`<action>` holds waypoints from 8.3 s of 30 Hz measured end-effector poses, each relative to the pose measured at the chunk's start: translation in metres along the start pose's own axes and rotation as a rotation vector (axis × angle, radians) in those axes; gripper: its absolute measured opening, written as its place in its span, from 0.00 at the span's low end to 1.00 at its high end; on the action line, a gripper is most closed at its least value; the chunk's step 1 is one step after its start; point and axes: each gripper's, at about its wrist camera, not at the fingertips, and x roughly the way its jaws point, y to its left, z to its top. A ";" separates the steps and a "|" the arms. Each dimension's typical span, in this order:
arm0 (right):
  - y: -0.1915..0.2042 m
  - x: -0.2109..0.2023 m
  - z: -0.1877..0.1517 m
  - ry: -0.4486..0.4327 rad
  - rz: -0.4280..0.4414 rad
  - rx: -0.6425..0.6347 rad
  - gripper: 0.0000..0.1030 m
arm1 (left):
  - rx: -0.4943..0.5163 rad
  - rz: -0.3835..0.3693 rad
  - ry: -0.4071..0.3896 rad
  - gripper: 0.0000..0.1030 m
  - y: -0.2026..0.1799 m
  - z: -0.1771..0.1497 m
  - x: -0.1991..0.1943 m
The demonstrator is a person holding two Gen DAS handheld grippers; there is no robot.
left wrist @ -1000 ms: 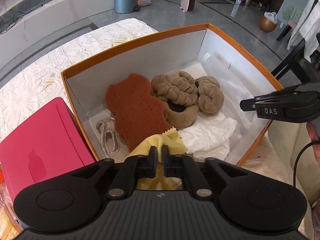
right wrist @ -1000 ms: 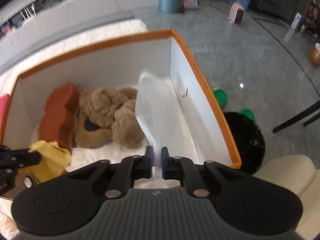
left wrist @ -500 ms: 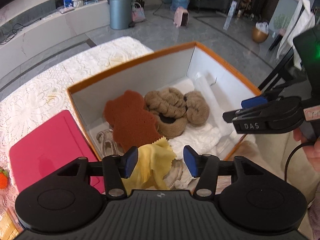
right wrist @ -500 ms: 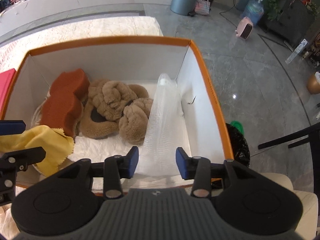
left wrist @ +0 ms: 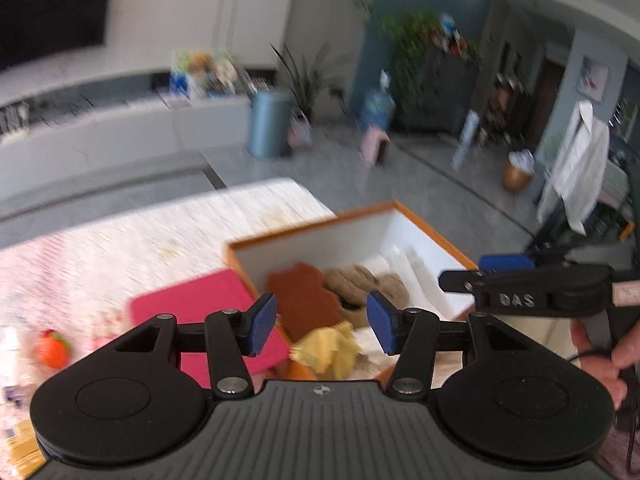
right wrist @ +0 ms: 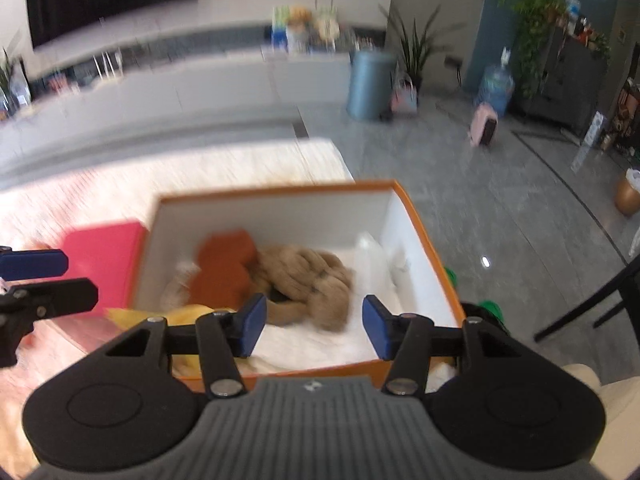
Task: Organize soft objects
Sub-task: 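Move both tools back over the remaining items on the bed, then grasp the yellow snack package with the left tool while the right tool grasps the pink crocheted item, then carry the snack package and pink crocheted item into the orange box and open both tools, then move both tools back toward the white bundle and orange ball, then grasp the white plastic-wrapped bundle with the left tool while the right tool grasps the orange crocheted ball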
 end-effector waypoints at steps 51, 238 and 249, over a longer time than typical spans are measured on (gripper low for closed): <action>0.331 0.113 -0.097 0.186 0.378 -0.351 0.36 | -0.334 0.246 0.324 0.60 0.263 -0.129 -0.047; 0.286 0.029 -0.066 -0.048 0.270 -0.243 0.47 | -0.288 0.389 0.003 0.62 0.197 -0.110 -0.104; 0.327 0.081 -0.047 -0.026 0.283 -0.311 0.42 | -0.339 0.386 0.057 0.63 0.248 -0.107 -0.072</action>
